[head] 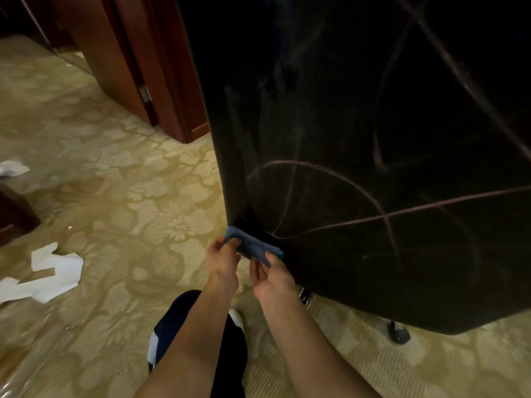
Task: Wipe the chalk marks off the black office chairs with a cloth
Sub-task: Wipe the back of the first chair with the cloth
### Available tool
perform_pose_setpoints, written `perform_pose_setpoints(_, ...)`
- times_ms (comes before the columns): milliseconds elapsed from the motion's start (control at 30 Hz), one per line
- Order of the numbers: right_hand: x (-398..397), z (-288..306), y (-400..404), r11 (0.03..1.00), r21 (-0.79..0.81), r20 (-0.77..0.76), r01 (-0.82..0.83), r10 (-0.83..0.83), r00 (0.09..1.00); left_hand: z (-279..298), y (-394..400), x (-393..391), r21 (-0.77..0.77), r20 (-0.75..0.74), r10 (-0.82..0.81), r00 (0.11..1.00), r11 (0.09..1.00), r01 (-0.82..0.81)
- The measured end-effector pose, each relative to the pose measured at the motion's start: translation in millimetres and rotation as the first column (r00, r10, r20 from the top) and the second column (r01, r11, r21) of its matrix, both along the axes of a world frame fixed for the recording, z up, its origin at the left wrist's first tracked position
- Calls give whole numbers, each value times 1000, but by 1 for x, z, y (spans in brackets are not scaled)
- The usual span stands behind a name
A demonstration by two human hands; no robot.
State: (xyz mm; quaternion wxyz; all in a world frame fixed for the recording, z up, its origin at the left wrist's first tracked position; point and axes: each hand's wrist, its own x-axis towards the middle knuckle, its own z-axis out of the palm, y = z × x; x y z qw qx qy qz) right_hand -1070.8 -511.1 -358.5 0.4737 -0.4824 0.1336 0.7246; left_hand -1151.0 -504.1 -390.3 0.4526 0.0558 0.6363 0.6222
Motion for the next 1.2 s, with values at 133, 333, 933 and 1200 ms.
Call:
perform_pose_setpoints(133, -7, -4, 4, 1000, 28, 5, 2, -3, 1000, -5, 6, -10, 51, -34, -63, 997, 997, 65)
perform_pose_setpoints(333, -11, -6, 10, 1000, -13, 20, -1, 1, 1000, -11, 14, -33, 67, -88, -245, 965, 966, 251)
perform_pose_setpoints(933, 39, -38, -49, 992, 123, 165, -32, 11, 986, -31, -65, 46, -93, -216, -204, 955, 978, 188)
perform_pose_setpoints(1200, 76, -29, -61, 988, 146, 199, -41, 12, 980, -9, -82, 81, -72, 101, -101, 990, 992, 108)
